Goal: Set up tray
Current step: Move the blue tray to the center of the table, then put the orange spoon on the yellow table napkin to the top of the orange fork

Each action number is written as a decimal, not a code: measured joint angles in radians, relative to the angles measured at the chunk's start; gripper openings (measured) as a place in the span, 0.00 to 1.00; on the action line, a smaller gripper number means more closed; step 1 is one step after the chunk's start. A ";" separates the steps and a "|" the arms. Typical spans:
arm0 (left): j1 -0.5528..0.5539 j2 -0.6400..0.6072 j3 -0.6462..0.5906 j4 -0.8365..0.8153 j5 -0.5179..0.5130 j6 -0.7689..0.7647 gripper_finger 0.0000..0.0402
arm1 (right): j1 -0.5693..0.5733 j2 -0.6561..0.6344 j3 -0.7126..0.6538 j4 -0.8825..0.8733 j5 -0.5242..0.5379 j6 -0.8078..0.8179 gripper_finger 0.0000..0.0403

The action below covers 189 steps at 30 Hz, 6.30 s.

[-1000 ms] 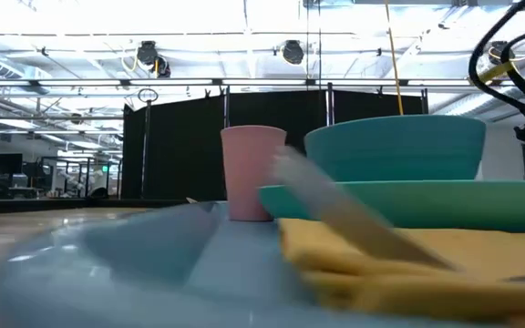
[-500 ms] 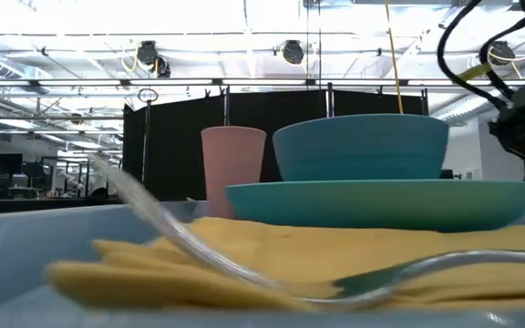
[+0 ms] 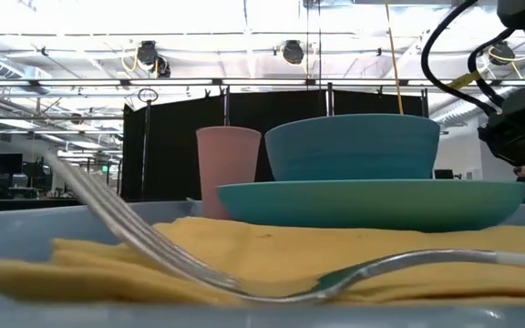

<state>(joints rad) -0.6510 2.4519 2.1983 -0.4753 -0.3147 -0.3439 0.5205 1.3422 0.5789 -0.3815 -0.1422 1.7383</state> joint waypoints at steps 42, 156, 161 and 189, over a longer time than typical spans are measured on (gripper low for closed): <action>0.000 0.000 0.000 0.013 -0.001 0.033 0.08 | 0.109 -0.397 -0.001 0.177 0.520 -0.764 0.00; 1.137 -0.604 0.000 -0.731 0.042 0.465 0.08 | 0.233 -1.256 -0.564 0.644 0.822 -1.646 0.00; 1.219 -0.563 -0.065 -0.747 0.237 0.525 0.08 | 0.234 -1.256 -0.564 0.644 0.822 -1.646 0.00; 1.247 -0.533 -0.487 -0.411 0.540 0.630 0.37 | 0.234 -1.256 -0.565 0.645 0.822 -1.646 0.00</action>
<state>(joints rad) 0.5956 1.9186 1.7112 -0.8864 0.2253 0.2864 0.7543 0.0860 0.0139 0.2634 0.6796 0.0921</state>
